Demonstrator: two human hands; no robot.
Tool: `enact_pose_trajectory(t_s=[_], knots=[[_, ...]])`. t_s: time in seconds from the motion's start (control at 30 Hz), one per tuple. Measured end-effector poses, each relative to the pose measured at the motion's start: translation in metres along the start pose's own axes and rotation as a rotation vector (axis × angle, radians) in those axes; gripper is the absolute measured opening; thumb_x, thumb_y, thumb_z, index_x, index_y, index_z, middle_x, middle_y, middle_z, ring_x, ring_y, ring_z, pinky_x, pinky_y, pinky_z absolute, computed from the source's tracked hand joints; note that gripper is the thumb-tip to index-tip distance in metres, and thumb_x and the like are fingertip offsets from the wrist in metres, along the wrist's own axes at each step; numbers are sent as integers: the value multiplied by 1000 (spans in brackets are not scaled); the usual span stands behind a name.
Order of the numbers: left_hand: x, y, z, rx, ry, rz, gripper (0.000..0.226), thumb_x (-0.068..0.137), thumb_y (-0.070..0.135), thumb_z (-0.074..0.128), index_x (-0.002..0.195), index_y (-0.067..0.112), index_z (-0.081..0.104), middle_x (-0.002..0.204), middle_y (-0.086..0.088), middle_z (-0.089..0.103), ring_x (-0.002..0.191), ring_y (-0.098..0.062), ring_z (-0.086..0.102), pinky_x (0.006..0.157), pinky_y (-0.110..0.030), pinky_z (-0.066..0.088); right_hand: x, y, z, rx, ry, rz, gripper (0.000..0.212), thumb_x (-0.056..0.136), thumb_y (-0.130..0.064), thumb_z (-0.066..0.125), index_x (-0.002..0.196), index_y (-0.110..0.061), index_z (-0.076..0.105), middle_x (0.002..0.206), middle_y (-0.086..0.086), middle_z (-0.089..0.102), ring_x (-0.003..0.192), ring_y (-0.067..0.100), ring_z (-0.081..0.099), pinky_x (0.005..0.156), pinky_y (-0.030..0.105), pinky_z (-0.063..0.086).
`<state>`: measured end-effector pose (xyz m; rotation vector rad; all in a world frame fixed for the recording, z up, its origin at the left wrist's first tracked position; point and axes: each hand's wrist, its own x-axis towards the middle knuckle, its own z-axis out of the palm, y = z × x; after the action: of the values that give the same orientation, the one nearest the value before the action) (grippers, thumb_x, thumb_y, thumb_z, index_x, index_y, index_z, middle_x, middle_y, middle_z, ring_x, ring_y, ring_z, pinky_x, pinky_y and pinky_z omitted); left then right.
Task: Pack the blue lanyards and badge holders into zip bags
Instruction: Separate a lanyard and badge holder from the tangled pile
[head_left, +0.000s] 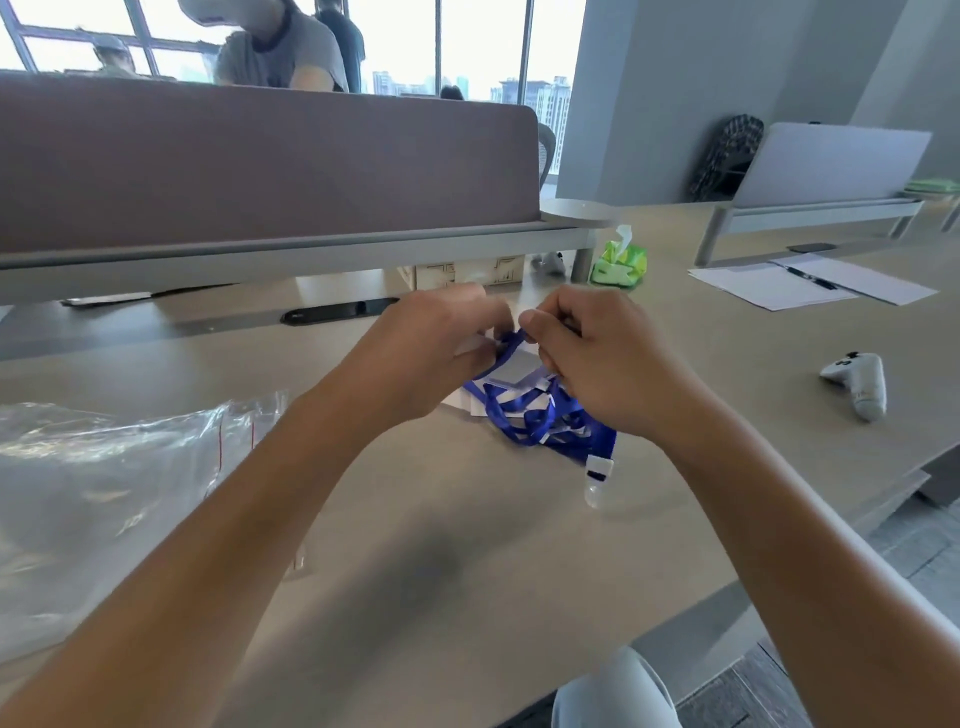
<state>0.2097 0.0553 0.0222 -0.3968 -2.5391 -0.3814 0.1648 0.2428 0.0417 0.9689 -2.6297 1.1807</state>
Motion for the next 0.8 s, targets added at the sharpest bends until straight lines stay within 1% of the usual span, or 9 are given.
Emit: enact_pose_trajectory(t_s=[0.07, 0.17, 0.27, 0.37, 0.47, 0.53, 0.6, 0.7, 0.8], knots=[[0, -3, -3, -13, -22, 3, 12, 93, 18, 70, 105, 21, 69, 93, 4, 60, 79, -19, 55, 70, -39, 50, 6, 1, -3, -141, 25, -66, 26, 103, -35, 58, 80, -22, 65, 68, -5, 60, 60, 13, 51, 58, 29, 41], [-3, -6, -8, -72, -69, -7, 14, 91, 15, 71, 102, 24, 71, 90, 7, 60, 76, -12, 52, 67, -32, 44, 15, 7, -8, -145, 39, -120, 21, 95, -39, 69, 79, -25, 68, 66, -9, 59, 60, 7, 49, 59, 25, 38], [-6, -4, -7, -92, -156, -41, 18, 91, 16, 71, 103, 30, 71, 95, 8, 62, 82, -12, 56, 69, -31, 46, 20, 14, -11, -67, -17, -122, 23, 88, -41, 78, 76, -23, 71, 59, -9, 58, 51, 4, 45, 54, 15, 36], [-8, 2, -7, -185, -204, -72, 16, 90, 17, 72, 103, 26, 72, 98, 9, 65, 89, -11, 60, 74, -29, 49, 17, 20, -14, 99, -86, -98, 21, 87, -35, 81, 78, -17, 75, 53, -11, 55, 48, 3, 41, 52, 15, 35], [-12, 6, -8, -388, -201, -127, 13, 91, 21, 73, 103, 26, 74, 95, 16, 69, 93, 1, 62, 74, -11, 48, 13, 31, -11, 313, -177, -8, 21, 92, -31, 76, 84, -12, 75, 54, -1, 53, 49, 12, 41, 51, 23, 36], [-14, 8, -11, -538, -195, -154, 11, 93, 22, 71, 103, 27, 73, 96, 20, 72, 96, 4, 65, 76, -6, 47, 12, 37, -8, 446, -226, 39, 25, 95, -32, 72, 88, -8, 72, 61, 8, 51, 54, 20, 39, 53, 26, 34], [-16, 10, -16, -712, -162, -182, 11, 94, 17, 68, 104, 20, 72, 98, 18, 75, 97, 1, 68, 78, -9, 50, 11, 40, -6, 591, -263, 67, 24, 98, -28, 68, 86, -8, 67, 65, 9, 47, 55, 21, 34, 51, 24, 31], [-18, 8, -19, -823, -80, -237, 14, 93, 21, 63, 105, 15, 71, 97, 17, 75, 92, 4, 67, 76, -8, 50, 9, 41, -3, 655, -286, 67, 27, 105, -14, 57, 79, -15, 66, 61, 0, 54, 52, 14, 42, 53, 25, 31], [-16, 5, -10, -964, 2, -342, 18, 94, 21, 63, 107, 13, 70, 100, 10, 75, 94, -4, 69, 83, -18, 53, 3, 42, 4, 639, -289, 71, 41, 109, -2, 38, 91, -20, 70, 63, -7, 58, 53, 10, 48, 54, 25, 38]])
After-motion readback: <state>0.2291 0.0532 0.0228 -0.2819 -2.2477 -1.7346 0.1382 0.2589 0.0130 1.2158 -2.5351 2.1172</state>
